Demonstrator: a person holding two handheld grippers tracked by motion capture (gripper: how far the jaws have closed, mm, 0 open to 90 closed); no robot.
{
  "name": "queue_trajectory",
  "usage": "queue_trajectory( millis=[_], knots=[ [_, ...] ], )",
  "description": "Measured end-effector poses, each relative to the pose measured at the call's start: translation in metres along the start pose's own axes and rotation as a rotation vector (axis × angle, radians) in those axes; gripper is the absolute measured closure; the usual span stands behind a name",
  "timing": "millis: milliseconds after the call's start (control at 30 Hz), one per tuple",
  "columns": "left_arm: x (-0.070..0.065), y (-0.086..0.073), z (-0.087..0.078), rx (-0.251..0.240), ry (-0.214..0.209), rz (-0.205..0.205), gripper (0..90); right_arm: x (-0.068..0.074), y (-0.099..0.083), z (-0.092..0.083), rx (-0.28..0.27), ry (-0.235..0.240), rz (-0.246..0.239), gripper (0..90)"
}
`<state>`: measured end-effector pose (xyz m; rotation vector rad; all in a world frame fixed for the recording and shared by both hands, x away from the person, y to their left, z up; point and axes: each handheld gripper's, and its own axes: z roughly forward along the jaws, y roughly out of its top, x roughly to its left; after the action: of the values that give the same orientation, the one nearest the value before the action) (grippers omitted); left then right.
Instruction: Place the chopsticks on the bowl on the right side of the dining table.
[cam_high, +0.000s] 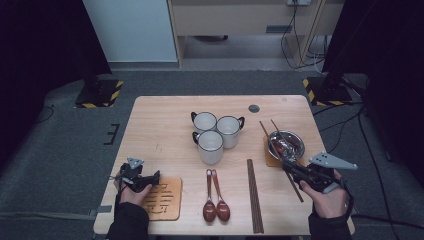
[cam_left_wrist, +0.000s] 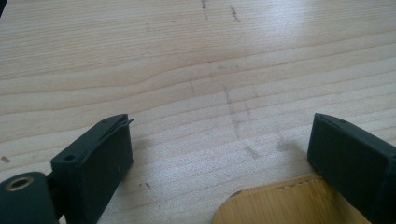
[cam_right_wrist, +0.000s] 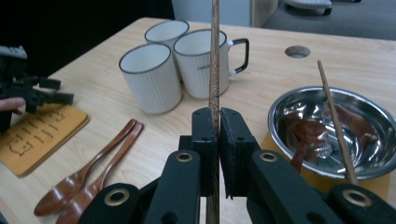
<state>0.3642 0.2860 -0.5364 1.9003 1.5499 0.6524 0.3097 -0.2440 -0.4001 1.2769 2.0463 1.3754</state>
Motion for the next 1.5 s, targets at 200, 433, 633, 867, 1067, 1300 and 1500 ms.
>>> queue_trajectory(
  millis=[200, 433, 633, 867, 1067, 1300, 1500],
  knots=[
    [0.0, 0.0, 0.0, 0.0, 0.0, 0.0, 5.6, -0.004, 0.005, 0.004, -0.008, -0.006, 0.005, 85.3],
    [0.0, 0.0, 0.0, 0.0, 0.0, 0.0, 5.6, -0.014, 0.011, 0.006, -0.022, -0.02, 0.008, 85.3],
    [0.0, 0.0, 0.0, 0.0, 0.0, 0.0, 5.6, -0.025, 0.016, 0.01, -0.032, -0.036, 0.016, 85.3],
    [0.0, 0.0, 0.0, 0.0, 0.0, 0.0, 5.6, -0.042, 0.019, 0.017, -0.03, -0.064, 0.028, 85.3],
    [0.0, 0.0, 0.0, 0.0, 0.0, 0.0, 5.6, -0.061, 0.017, 0.024, -0.023, -0.081, 0.044, 85.2],
    [0.0, 0.0, 0.0, 0.0, 0.0, 0.0, 5.6, -0.076, 0.015, 0.028, -0.017, -0.103, 0.044, 85.3],
    [0.0, 0.0, 0.0, 0.0, 0.001, 0.0, 5.6, -0.088, 0.015, 0.033, -0.008, -0.108, 0.044, 85.3]
  ],
)
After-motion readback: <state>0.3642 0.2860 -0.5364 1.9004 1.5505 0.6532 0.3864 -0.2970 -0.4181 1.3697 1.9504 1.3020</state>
